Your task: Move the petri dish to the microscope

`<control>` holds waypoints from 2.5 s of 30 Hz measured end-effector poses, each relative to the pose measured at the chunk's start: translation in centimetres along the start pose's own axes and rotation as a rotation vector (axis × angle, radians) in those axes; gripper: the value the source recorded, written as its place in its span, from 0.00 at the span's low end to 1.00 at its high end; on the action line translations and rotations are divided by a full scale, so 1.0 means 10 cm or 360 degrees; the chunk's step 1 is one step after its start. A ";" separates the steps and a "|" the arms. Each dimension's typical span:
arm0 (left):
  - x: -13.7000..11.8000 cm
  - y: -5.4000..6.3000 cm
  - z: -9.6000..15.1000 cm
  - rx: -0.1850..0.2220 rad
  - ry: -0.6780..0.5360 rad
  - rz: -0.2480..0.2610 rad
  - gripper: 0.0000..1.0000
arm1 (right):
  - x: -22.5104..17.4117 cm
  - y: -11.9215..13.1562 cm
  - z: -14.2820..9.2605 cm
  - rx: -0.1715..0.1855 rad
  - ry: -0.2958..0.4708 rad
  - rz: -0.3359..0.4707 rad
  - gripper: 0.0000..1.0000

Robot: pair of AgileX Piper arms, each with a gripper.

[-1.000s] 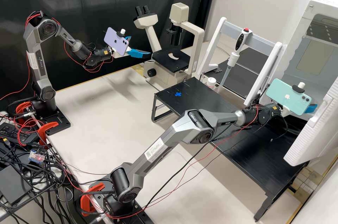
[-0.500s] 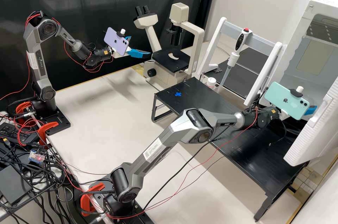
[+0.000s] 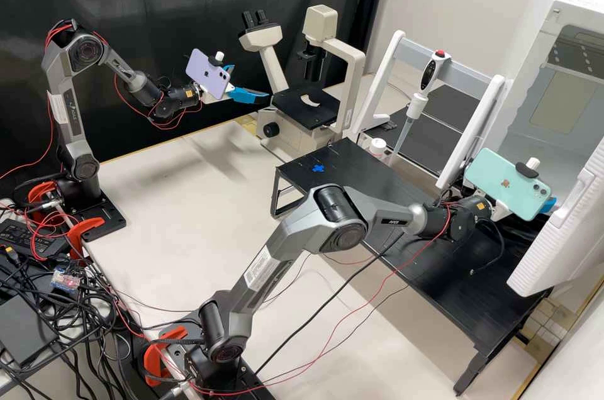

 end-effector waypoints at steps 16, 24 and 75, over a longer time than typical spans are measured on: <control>0.00 0.00 0.00 0.0000 0.0000 0.0000 1.00 | -1.01 -0.01 -0.21 -0.0013 0.0222 0.0217 0.00; 0.00 0.00 0.00 0.0000 0.0000 0.0000 1.00 | -1.59 -0.24 -0.58 0.0015 0.0482 0.0208 0.00; 0.00 0.00 0.00 0.0000 0.0000 0.0000 1.00 | -1.91 -2.93 -2.43 -0.0360 0.0857 -0.0710 0.00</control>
